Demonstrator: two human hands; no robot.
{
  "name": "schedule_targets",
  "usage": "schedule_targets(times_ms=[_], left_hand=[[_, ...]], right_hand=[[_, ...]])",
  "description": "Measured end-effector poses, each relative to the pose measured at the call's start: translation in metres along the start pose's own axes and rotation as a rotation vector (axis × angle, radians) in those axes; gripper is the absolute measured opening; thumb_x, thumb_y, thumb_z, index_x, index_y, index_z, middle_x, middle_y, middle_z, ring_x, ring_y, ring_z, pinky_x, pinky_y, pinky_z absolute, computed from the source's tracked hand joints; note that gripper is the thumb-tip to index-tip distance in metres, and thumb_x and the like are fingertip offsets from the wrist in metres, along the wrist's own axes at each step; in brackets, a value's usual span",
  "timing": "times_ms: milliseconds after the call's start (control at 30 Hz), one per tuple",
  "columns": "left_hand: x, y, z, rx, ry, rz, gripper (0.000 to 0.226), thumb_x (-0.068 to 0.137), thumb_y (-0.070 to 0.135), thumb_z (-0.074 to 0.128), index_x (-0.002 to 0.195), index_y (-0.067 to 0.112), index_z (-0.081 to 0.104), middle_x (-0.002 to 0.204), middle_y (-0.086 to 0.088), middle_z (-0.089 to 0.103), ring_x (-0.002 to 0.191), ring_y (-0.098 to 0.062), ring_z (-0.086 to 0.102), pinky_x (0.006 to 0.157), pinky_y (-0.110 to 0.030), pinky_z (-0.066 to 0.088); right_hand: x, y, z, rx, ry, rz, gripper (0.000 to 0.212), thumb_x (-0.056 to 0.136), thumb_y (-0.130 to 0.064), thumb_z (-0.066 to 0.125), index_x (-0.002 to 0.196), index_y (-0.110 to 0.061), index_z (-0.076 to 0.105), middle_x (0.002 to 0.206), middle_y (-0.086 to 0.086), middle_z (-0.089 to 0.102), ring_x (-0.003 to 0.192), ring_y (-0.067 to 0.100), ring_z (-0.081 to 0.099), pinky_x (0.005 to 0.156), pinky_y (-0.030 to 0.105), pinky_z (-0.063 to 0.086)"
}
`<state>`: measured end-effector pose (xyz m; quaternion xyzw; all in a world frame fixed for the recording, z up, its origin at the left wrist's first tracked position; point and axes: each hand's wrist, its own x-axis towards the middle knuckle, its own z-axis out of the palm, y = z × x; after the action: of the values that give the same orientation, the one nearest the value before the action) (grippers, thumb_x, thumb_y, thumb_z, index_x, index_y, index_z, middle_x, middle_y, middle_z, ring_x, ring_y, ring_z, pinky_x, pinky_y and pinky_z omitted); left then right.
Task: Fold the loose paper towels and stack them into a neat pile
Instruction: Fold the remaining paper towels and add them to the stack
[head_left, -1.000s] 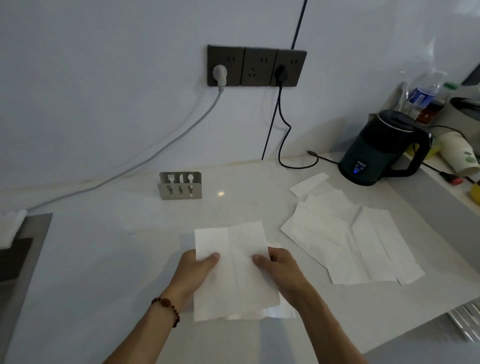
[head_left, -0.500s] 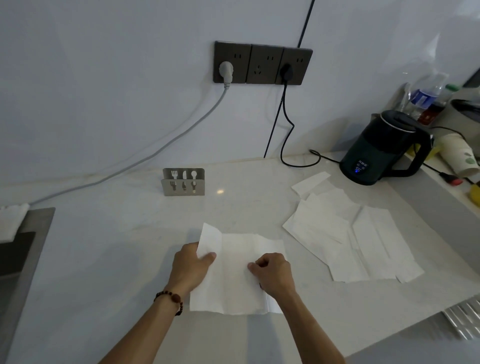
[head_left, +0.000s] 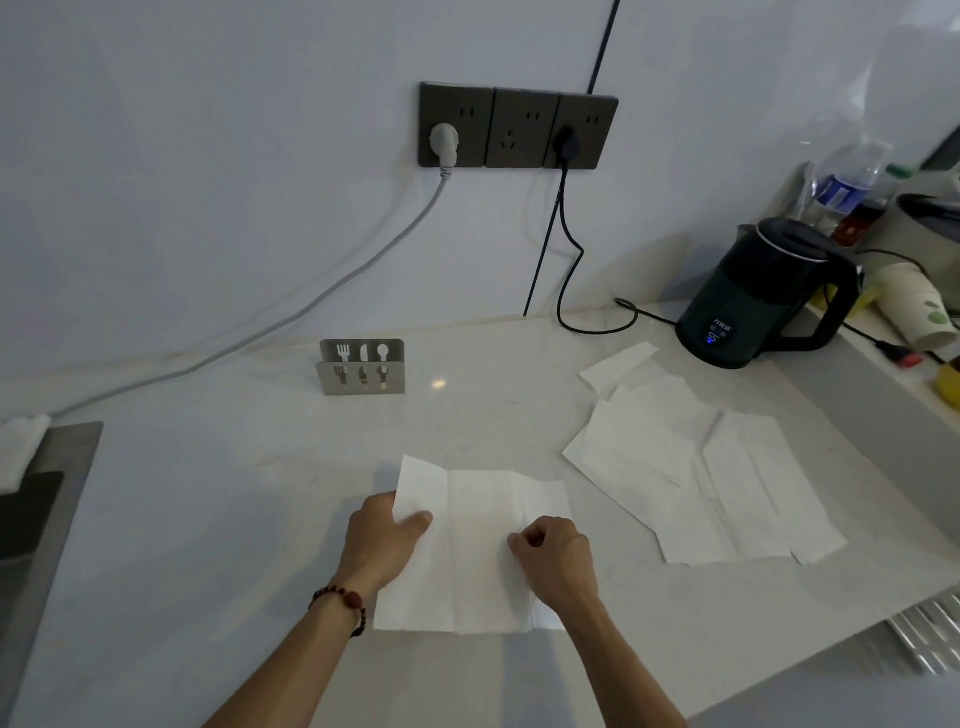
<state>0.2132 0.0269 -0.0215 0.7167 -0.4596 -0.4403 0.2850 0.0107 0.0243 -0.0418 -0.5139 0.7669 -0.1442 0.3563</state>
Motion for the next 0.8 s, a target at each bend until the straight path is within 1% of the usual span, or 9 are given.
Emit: schedule_targets(times_ms=[100, 200, 367, 500, 567, 600, 667, 733, 800], left_hand=[[0.0, -0.001, 0.0, -0.003, -0.001, 0.001, 0.011, 0.09, 0.021, 0.064, 0.081, 0.027, 0.063, 0.083, 0.009, 0.068, 0.077, -0.009, 0.063, 0.062, -0.021, 0.048], [0.001, 0.0, 0.001, 0.002, -0.004, 0.013, 0.013, 0.09, 0.021, 0.063, 0.079, 0.028, 0.062, 0.082, 0.007, 0.069, 0.077, -0.011, 0.065, 0.066, -0.024, 0.051], [0.005, -0.003, 0.004, 0.012, -0.003, 0.017, 0.017, 0.09, 0.021, 0.063, 0.076, 0.03, 0.06, 0.08, 0.009, 0.068, 0.075, -0.009, 0.064, 0.064, -0.022, 0.05], [0.01, -0.009, 0.008, 0.024, 0.007, 0.013, 0.014, 0.09, 0.023, 0.064, 0.08, 0.03, 0.059, 0.082, 0.011, 0.066, 0.079, -0.014, 0.064, 0.067, -0.023, 0.051], [0.012, -0.012, 0.011, 0.087, 0.053, -0.013, 0.007, 0.089, 0.028, 0.065, 0.09, 0.025, 0.059, 0.087, 0.009, 0.065, 0.08, -0.014, 0.063, 0.069, -0.028, 0.053], [0.012, -0.014, 0.013, 0.157, 0.116, -0.031, 0.017, 0.087, 0.033, 0.065, 0.098, 0.022, 0.057, 0.092, 0.006, 0.064, 0.082, -0.015, 0.062, 0.069, -0.03, 0.053], [0.012, -0.017, 0.015, 0.304, 0.255, -0.04, 0.041, 0.085, 0.039, 0.065, 0.116, 0.017, 0.051, 0.11, -0.001, 0.058, 0.099, -0.022, 0.058, 0.07, -0.033, 0.051], [0.009, -0.019, 0.021, 0.409, 0.311, 0.052, 0.056, 0.085, 0.04, 0.064, 0.13, 0.014, 0.045, 0.126, -0.007, 0.051, 0.117, -0.027, 0.047, 0.082, -0.038, 0.05], [0.003, -0.021, 0.03, 0.517, 0.245, 0.305, 0.053, 0.085, 0.038, 0.062, 0.131, 0.014, 0.05, 0.132, -0.009, 0.051, 0.125, -0.03, 0.044, 0.097, -0.041, 0.046]], right_hand=[[0.001, 0.0, 0.0, -0.013, 0.007, -0.003, 0.018, 0.087, -0.029, 0.06, 0.078, -0.014, 0.067, 0.072, -0.004, 0.065, 0.062, 0.01, 0.057, 0.056, 0.023, 0.046], [0.002, 0.0, 0.0, -0.018, -0.001, 0.0, 0.018, 0.087, -0.029, 0.06, 0.075, -0.015, 0.065, 0.07, -0.004, 0.065, 0.062, 0.012, 0.059, 0.056, 0.024, 0.047], [0.002, -0.001, -0.001, -0.047, 0.004, -0.001, 0.017, 0.086, -0.029, 0.06, 0.074, -0.018, 0.063, 0.069, -0.005, 0.064, 0.062, 0.011, 0.058, 0.055, 0.022, 0.045], [0.003, 0.001, 0.001, -0.065, 0.01, -0.006, 0.016, 0.085, -0.029, 0.06, 0.073, -0.018, 0.062, 0.067, -0.006, 0.062, 0.061, 0.01, 0.056, 0.055, 0.022, 0.045], [0.002, 0.001, 0.001, -0.06, 0.01, -0.004, 0.017, 0.086, -0.03, 0.06, 0.075, -0.017, 0.063, 0.069, -0.005, 0.063, 0.063, 0.011, 0.057, 0.056, 0.023, 0.046], [0.002, 0.001, 0.001, -0.05, 0.013, -0.005, 0.018, 0.086, -0.031, 0.06, 0.076, -0.017, 0.063, 0.071, -0.004, 0.064, 0.063, 0.011, 0.058, 0.056, 0.024, 0.047], [0.002, 0.003, -0.002, -0.002, 0.046, 0.005, 0.022, 0.087, -0.034, 0.06, 0.078, -0.015, 0.064, 0.073, -0.002, 0.066, 0.064, 0.012, 0.059, 0.06, 0.027, 0.049], [0.005, 0.009, -0.008, 0.043, 0.121, 0.03, 0.022, 0.088, -0.035, 0.06, 0.083, -0.014, 0.065, 0.078, -0.002, 0.067, 0.07, 0.013, 0.061, 0.068, 0.031, 0.054], [0.008, 0.018, -0.014, 0.006, 0.207, 0.036, 0.019, 0.087, -0.034, 0.063, 0.098, -0.018, 0.063, 0.096, -0.002, 0.065, 0.087, 0.015, 0.06, 0.078, 0.033, 0.054]])
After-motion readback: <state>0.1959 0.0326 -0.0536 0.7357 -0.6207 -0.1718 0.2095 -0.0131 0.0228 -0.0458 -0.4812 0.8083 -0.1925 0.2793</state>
